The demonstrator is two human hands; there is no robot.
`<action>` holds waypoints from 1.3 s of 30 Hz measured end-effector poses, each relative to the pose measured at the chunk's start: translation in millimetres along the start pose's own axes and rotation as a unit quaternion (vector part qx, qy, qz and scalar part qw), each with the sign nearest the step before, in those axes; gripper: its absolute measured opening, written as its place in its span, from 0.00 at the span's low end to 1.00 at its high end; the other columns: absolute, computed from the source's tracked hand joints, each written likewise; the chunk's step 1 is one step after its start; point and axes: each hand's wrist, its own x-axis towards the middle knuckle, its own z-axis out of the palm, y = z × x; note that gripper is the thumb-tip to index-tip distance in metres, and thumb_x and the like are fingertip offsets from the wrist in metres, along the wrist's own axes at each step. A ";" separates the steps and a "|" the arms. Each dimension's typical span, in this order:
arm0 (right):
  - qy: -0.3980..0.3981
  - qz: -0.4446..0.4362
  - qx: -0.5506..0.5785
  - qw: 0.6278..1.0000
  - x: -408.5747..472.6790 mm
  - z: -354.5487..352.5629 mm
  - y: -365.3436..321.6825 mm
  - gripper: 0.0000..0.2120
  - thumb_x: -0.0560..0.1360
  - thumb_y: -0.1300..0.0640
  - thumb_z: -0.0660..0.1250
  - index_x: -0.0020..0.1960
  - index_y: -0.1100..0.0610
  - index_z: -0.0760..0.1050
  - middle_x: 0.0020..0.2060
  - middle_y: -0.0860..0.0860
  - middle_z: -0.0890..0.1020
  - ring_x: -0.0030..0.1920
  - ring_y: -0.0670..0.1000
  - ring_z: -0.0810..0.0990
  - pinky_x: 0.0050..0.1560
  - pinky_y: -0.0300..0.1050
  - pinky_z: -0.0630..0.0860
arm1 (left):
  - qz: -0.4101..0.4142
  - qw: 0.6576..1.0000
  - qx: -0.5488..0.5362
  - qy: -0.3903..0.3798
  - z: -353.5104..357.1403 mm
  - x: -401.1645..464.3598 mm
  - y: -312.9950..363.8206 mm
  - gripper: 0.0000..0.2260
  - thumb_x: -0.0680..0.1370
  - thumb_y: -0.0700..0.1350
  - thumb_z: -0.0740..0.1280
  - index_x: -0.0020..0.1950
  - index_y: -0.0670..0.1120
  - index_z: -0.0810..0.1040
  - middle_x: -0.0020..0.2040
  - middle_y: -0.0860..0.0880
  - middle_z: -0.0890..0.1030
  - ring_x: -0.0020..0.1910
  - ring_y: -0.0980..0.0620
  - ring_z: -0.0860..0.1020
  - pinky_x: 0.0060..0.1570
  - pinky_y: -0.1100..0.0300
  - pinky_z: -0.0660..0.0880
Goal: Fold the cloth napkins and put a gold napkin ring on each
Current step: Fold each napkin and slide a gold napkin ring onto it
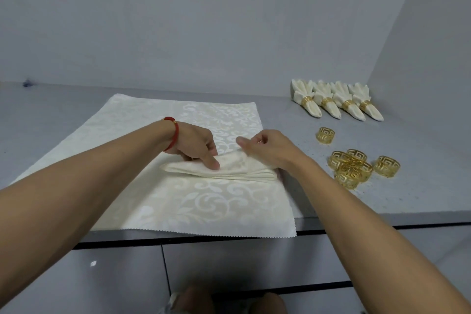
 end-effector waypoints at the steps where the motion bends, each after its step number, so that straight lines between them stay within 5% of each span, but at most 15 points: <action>1: 0.052 -0.003 -0.008 0.999 4.5 -8.2 6.2 0.25 0.76 0.35 0.69 0.45 0.58 0.74 0.44 0.49 0.81 0.43 0.51 0.78 0.41 0.45 0.72 | 0.000 1.000 -0.025 -0.009 -1.8 0.6 -0.1 0.09 0.78 0.43 0.73 0.55 0.39 0.84 0.50 0.44 0.87 0.46 0.49 0.85 0.49 0.57 0.81; 4: 0.217 0.049 -0.248 0.943 23.8 -35.1 36.4 0.15 0.83 0.47 0.62 0.60 0.58 0.76 0.58 0.55 0.80 0.57 0.57 0.77 0.54 0.53 0.75 | 0.008 0.992 -0.127 -0.019 -4.8 3.6 -2.7 0.07 0.78 0.40 0.72 0.53 0.37 0.82 0.52 0.41 0.85 0.48 0.48 0.84 0.47 0.58 0.80; 7: 0.202 0.118 -0.450 0.862 43.8 -50.7 66.6 0.18 0.81 0.55 0.62 0.70 0.56 0.70 0.67 0.57 0.74 0.69 0.61 0.67 0.64 0.58 0.66 | 0.014 0.970 -0.241 -0.002 -8.2 15.0 -6.2 0.04 0.78 0.39 0.71 0.50 0.39 0.82 0.49 0.42 0.84 0.46 0.47 0.83 0.41 0.58 0.81; 15: 0.224 0.123 -0.520 0.815 69.7 -52.6 84.9 0.17 0.73 0.65 0.64 0.61 0.56 0.70 0.55 0.56 0.81 0.63 0.60 0.70 0.63 0.58 0.64 | 0.004 0.895 -0.442 0.063 -8.7 47.3 -3.5 0.08 0.75 0.44 0.68 0.49 0.41 0.81 0.39 0.44 0.81 0.32 0.47 0.78 0.33 0.60 0.77; 18: 0.238 0.083 -0.410 0.877 80.7 -40.3 72.1 0.18 0.75 0.69 0.63 0.62 0.57 0.71 0.55 0.57 0.80 0.64 0.61 0.70 0.60 0.58 0.67 | 0.032 0.843 -0.530 0.084 -9.1 58.8 -7.4 0.07 0.77 0.43 0.66 0.45 0.40 0.80 0.35 0.44 0.78 0.29 0.48 0.76 0.30 0.61 0.75; 21: 0.261 0.070 -0.039 0.962 97.5 -22.1 46.9 0.14 0.79 0.65 0.66 0.65 0.64 0.77 0.57 0.63 0.81 0.60 0.63 0.79 0.58 0.59 0.78 | 0.067 0.779 -0.614 0.113 -13.4 69.7 -14.8 0.08 0.79 0.43 0.66 0.47 0.39 0.81 0.36 0.44 0.79 0.31 0.49 0.77 0.31 0.62 0.77; 26: 0.147 0.055 0.380 0.912 118.1 3.2 -2.6 0.08 0.76 0.68 0.73 0.54 0.63 0.80 0.53 0.61 0.84 0.52 0.57 0.85 0.57 0.56 0.84 | 0.167 0.597 -0.771 0.145 -22.8 87.5 -36.5 0.13 0.81 0.38 0.66 0.65 0.40 0.79 0.52 0.44 0.84 0.53 0.48 0.83 0.57 0.52 0.77; 32: 0.104 -0.011 0.352 0.930 109.4 35.2 -10.0 0.10 0.69 0.58 0.77 0.38 0.56 0.76 0.39 0.54 0.80 0.43 0.52 0.81 0.55 0.49 0.79 | 0.207 0.569 -0.777 0.171 -23.3 94.4 -66.5 0.18 0.76 0.34 0.68 0.65 0.44 0.75 0.65 0.43 0.80 0.63 0.42 0.81 0.62 0.38 0.76; 36: 0.033 -0.050 0.377 0.924 101.3 44.3 -6.8 0.11 0.73 0.65 0.76 0.45 0.58 0.73 0.35 0.50 0.79 0.40 0.50 0.81 0.55 0.53 0.83 | 0.205 0.494 -0.830 0.159 -29.4 91.8 -70.7 0.12 0.72 0.29 0.60 0.51 0.42 0.76 0.67 0.39 0.78 0.64 0.36 0.79 0.68 0.36 0.70; 39: 0.031 -0.053 0.364 0.929 101.6 47.4 -3.3 0.16 0.74 0.69 0.73 0.51 0.56 0.70 0.31 0.42 0.78 0.34 0.45 0.75 0.44 0.47 0.76 | 0.206 0.484 -0.831 0.179 -29.6 91.9 -70.1 0.11 0.71 0.30 0.58 0.43 0.42 0.76 0.61 0.40 0.81 0.63 0.37 0.79 0.67 0.37 0.71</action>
